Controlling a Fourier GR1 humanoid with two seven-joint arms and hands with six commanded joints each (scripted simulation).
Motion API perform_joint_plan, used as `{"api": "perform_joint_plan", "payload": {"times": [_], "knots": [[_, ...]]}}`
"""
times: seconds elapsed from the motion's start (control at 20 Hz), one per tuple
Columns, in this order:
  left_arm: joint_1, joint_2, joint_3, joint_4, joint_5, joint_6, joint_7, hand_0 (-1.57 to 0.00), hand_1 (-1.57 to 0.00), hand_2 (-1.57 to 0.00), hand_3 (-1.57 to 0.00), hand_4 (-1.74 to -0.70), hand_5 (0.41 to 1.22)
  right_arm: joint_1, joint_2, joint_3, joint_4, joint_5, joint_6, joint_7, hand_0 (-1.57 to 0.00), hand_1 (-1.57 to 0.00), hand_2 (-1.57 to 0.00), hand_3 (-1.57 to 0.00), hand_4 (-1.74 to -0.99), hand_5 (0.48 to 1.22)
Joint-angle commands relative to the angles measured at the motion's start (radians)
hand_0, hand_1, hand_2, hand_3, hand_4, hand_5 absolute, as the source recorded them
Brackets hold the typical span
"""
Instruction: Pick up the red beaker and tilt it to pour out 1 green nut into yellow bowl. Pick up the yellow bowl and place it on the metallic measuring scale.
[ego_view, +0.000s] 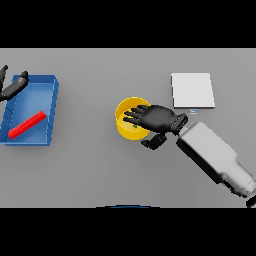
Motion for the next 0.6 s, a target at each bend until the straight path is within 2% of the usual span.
{"api": "perform_joint_plan", "payload": {"times": [0.0,0.35,0.5,0.55], "knots": [[0.0,-0.003,-0.002,-0.001,-0.002,0.003,-0.004,0.0,0.0,0.0,0.0,-0.72,0.688,-0.015,0.006,0.01,0.018,0.012,0.007,0.0,0.0,0.0,0.0,0.0,-1.25,0.708],[0.005,0.006,0.009,0.001,0.01,-0.006,-0.02,0.0,0.0,0.0,0.0,-0.72,0.688,-0.07,0.059,0.036,0.101,0.02,0.061,0.029,0.0,0.0,0.0,0.0,-1.297,0.753],[0.009,0.014,0.006,-0.02,0.008,0.003,-0.009,0.0,0.0,0.0,0.0,-0.71,0.686,-0.064,0.072,0.02,0.116,0.003,0.077,0.049,0.0,-0.02,-0.02,-0.04,-1.336,0.81],[0.013,0.017,0.007,-0.018,0.01,-0.003,-0.014,0.0,0.0,0.0,0.0,-0.71,0.689,-0.06,0.076,0.026,0.111,0.005,0.087,0.056,-0.11,-0.1,-0.09,-0.1,-1.36,0.842]]}}
